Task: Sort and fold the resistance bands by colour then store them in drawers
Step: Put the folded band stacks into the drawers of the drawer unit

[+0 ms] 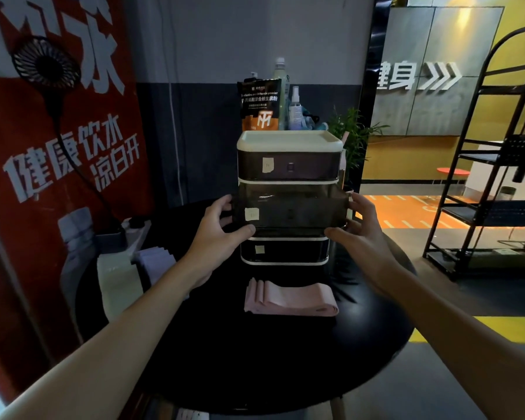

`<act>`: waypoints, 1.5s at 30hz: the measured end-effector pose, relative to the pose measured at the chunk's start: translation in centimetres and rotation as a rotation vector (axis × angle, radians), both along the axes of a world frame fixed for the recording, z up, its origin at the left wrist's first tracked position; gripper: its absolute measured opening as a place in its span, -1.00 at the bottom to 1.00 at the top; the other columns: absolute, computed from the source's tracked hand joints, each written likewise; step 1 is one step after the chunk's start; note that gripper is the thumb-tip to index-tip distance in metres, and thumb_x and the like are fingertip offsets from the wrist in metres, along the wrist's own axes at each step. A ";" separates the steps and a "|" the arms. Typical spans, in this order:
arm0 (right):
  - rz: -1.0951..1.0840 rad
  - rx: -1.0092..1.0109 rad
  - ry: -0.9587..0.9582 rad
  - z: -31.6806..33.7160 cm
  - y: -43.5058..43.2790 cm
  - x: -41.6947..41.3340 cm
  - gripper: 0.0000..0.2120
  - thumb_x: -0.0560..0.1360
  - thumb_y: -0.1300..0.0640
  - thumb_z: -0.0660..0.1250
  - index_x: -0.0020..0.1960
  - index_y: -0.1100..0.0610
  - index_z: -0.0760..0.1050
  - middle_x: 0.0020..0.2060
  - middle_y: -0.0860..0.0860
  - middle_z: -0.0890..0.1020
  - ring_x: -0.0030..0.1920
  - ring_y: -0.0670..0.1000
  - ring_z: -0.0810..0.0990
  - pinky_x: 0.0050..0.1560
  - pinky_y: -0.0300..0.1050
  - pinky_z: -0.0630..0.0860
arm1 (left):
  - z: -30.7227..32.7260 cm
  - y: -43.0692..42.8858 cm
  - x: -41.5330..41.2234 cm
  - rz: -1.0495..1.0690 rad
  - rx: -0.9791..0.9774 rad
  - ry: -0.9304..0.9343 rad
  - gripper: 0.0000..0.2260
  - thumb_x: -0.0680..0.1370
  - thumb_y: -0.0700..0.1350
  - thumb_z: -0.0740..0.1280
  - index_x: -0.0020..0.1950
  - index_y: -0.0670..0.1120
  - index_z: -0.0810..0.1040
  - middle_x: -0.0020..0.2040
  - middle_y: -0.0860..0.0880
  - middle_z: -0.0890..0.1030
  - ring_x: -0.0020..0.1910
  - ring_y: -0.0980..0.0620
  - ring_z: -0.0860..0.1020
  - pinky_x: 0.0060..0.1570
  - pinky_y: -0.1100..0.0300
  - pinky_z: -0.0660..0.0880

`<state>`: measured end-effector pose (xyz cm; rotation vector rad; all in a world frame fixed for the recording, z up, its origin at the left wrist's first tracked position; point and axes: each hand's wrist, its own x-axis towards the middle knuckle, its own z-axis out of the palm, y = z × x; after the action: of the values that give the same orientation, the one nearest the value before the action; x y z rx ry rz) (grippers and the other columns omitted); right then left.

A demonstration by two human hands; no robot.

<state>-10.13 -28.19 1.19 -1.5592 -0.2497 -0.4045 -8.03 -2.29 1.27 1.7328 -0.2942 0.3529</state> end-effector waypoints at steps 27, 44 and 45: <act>-0.341 -0.912 0.258 -10.2 0.9 -2.7 -0.54 0.62 -0.19 0.07 0.42 0.00 0.35 0.35 -0.01 0.45 0.40 0.07 0.30 0.36 0.07 0.17 | -8.8 -2.5 -3.4 0.105 0.698 0.145 -0.58 0.53 0.17 0.31 0.36 0.11 0.43 0.19 0.10 0.57 0.26 0.03 0.48 0.32 0.02 0.28; -0.070 -0.536 0.042 -10.2 0.2 -3.7 -0.56 0.45 0.26 0.45 0.09 -0.10 0.30 -0.09 -0.13 0.55 -0.09 -0.17 0.55 -0.12 -0.29 0.48 | -9.9 -1.7 -4.1 -0.114 0.343 0.022 -0.39 0.45 -0.28 0.47 0.38 0.16 0.38 0.25 0.05 0.49 0.20 0.24 0.51 0.18 0.40 0.41; -0.058 -0.532 0.027 -10.2 0.3 -3.8 -0.52 0.45 0.28 0.45 0.17 -0.08 0.30 -0.05 -0.15 0.57 -0.04 -0.19 0.57 -0.08 -0.33 0.49 | -9.9 -1.8 -4.1 -0.119 0.317 0.009 -0.41 0.45 -0.30 0.47 0.37 0.13 0.40 0.20 0.04 0.54 0.16 0.21 0.54 0.16 0.35 0.45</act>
<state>-13.90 -27.93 -9.00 -2.0956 -0.3079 -0.3798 -12.15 -4.11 -8.63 2.0162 -0.4639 0.2191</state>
